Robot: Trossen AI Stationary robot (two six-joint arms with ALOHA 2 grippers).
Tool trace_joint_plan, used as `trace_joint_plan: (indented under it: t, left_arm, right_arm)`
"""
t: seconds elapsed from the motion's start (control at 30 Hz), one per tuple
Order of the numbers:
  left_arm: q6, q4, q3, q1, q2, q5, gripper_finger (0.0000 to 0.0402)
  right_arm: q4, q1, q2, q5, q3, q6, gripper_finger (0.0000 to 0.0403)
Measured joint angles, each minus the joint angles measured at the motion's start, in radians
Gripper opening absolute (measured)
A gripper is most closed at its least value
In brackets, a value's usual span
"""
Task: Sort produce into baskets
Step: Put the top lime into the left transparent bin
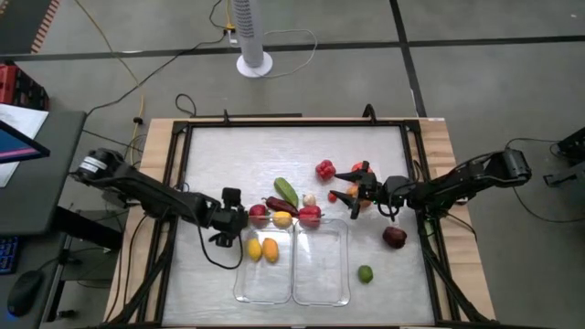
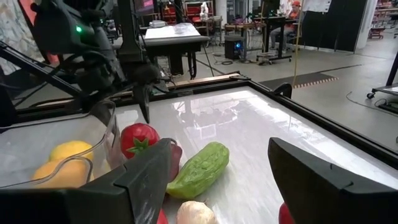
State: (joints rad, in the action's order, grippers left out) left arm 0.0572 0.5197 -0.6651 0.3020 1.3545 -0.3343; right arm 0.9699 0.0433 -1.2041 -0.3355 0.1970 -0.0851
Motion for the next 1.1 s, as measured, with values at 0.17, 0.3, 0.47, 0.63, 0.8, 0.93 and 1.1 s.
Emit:
trace_joint_plan:
  t: [0.17,0.3,0.47,0.63,0.8,0.93,1.1]
  left_arm:
    - [-0.039,-0.03,0.0,-0.028,0.023,0.04,0.0307]
    - [-0.039,-0.043,0.0,-0.055,0.022,0.076,0.0296]
    - [-0.065,-0.043,0.0,-0.07,0.022,0.126,0.025]
    - [-0.064,-0.025,-0.002,-0.073,0.02,0.138,0.0198]
    - [-0.032,0.019,-0.004,-0.073,0.012,0.136,0.0174]
    - [0.002,0.107,-0.026,-0.073,-0.011,0.149,0.0172]
    - [0.051,0.218,-0.102,-0.073,-0.084,0.138,0.017]
  right_arm:
    - [0.0,0.0,0.0,0.0,0.0,0.0,0.0297]
    - [-0.002,0.0,0.0,0.0,0.0,-0.001,0.0297]
    - [-0.002,0.0,0.0,0.001,0.0,-0.001,0.0297]
    - [-0.002,0.0,0.0,0.001,0.0,-0.001,0.0297]
    - [-0.003,0.0,0.0,0.001,0.0,-0.001,0.0297]
    - [-0.003,0.0,0.0,0.0,0.0,-0.001,0.0297]
    - [-0.003,0.0,0.0,0.0,0.0,-0.004,0.0297]
